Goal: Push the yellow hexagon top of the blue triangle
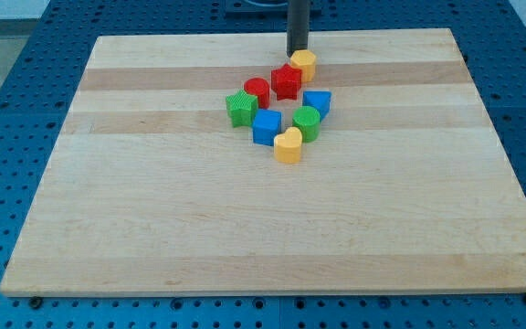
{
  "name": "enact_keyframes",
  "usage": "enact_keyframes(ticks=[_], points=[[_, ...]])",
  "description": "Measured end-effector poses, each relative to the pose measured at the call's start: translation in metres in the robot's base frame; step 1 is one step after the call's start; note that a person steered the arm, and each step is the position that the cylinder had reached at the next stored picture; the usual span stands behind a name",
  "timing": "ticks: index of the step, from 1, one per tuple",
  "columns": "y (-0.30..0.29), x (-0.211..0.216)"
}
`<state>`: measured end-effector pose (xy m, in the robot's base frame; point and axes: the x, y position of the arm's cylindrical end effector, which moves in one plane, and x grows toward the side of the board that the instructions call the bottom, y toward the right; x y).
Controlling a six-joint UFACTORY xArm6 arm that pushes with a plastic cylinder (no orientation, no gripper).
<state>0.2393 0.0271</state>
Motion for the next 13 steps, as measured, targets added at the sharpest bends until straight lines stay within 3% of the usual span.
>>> enact_keyframes(ticks=[3,10,13], points=[[-0.043,0.022],[0.068,0.021],[0.063,0.05]])
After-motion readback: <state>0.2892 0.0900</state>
